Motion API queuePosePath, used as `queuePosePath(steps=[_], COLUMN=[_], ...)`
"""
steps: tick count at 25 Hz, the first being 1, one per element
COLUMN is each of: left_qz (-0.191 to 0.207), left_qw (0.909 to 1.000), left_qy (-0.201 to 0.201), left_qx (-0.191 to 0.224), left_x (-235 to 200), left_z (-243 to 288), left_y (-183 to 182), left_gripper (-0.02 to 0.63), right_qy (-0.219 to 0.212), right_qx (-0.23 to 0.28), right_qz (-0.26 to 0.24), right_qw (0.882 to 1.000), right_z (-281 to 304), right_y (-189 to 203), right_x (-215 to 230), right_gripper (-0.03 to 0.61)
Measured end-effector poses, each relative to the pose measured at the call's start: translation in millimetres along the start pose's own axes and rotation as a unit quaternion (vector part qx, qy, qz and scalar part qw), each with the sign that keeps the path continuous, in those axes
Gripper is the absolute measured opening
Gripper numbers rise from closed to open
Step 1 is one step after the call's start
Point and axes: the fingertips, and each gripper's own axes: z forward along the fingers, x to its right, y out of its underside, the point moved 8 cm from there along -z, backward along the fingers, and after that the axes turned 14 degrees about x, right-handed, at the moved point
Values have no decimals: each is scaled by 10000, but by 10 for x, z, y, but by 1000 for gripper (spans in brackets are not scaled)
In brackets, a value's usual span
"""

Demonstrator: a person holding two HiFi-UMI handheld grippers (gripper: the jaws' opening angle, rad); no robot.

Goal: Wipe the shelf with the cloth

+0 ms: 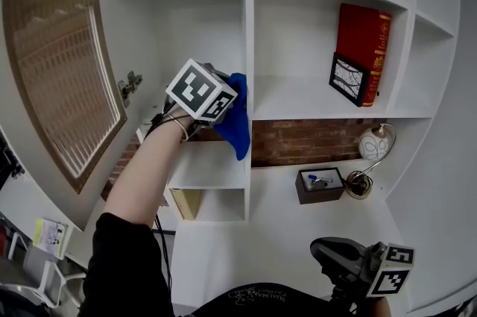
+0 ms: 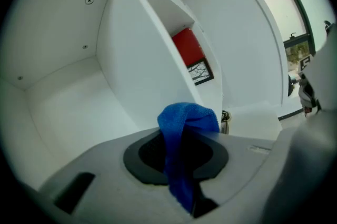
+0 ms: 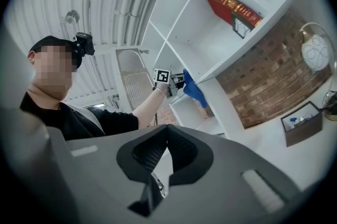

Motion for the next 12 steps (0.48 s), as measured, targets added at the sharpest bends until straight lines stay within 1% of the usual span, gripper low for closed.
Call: queuePosePath(steps=[4, 7, 9, 10, 11, 12], left_qz=[217, 225, -22, -232, -479, -761], left_qw=[9997, 9986, 9952, 9908, 9837, 9736], left_qy=[78, 219, 516, 731, 960, 1179], left_qx=[122, 418, 835, 1119, 1445, 1798], left_x=[217, 366, 496, 581, 673, 768], left_z=[-129, -266, -389, -454, -519, -583], left_y=[34, 42, 38, 38, 43, 58], left_gripper=[58, 61, 63, 63, 63, 63], right_qy=[-113, -184, -200, -194, -182, -168], right_qx=[-58, -72, -71, -63, -54, -48], right_qz=[62, 174, 213, 211, 195, 170], right_qw=[9999, 9997, 9995, 9996, 9996, 9997], right_z=[123, 214, 269, 295, 320, 346], right_y=[62, 123, 158, 171, 181, 191], right_x=[-21, -31, -36, -37, -37, -39], right_gripper=[9, 9, 9, 9, 9, 9])
